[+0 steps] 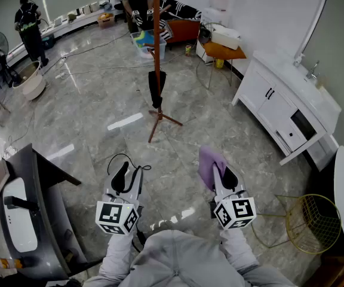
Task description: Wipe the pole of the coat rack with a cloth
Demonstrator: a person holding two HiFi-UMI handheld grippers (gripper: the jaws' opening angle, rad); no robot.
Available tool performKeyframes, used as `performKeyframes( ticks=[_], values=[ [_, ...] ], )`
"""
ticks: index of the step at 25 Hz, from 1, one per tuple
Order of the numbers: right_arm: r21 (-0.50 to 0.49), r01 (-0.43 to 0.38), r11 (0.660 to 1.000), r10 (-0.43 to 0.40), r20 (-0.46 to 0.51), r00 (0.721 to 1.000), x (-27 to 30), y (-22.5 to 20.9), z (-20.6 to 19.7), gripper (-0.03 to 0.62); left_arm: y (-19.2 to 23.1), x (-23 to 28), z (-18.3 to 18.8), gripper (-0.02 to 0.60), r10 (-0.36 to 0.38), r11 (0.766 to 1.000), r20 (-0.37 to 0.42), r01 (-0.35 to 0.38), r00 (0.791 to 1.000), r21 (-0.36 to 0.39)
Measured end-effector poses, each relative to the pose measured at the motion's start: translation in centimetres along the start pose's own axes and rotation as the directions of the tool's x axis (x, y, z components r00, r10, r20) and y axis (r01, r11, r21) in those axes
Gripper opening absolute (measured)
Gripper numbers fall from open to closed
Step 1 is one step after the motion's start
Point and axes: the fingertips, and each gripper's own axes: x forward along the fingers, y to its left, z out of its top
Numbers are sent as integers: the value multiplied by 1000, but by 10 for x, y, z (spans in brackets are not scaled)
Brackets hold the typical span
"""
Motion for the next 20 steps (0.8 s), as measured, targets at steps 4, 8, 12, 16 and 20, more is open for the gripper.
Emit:
performKeyframes(
  ticks=[4, 8, 12, 16, 20],
  values=[
    [0, 3, 1000, -3, 0, 1000, -1, 2, 0, 64, 1, -1, 0, 170, -4, 1000, 0, 4, 1000, 1],
    [-5, 6, 1000, -6, -1, 1000, -1, 5, 2, 64, 2, -2, 2, 170, -10, 1000, -1, 10, 1000, 1],
    [-11, 13, 1000, -13, -4, 1000, -2, 6, 2, 64, 4, -2, 3, 170, -20, 1000, 0, 20, 1000, 3],
    [-15, 21, 1000, -21, -7, 1000, -1, 11, 0, 64, 8, -2, 2, 170, -31, 1000, -3, 31, 1000, 6],
    [20, 24, 999, -25, 8, 1000, 2, 19, 3, 64, 17, -5, 3, 170, -46, 999, -6, 46, 999, 3]
  ],
)
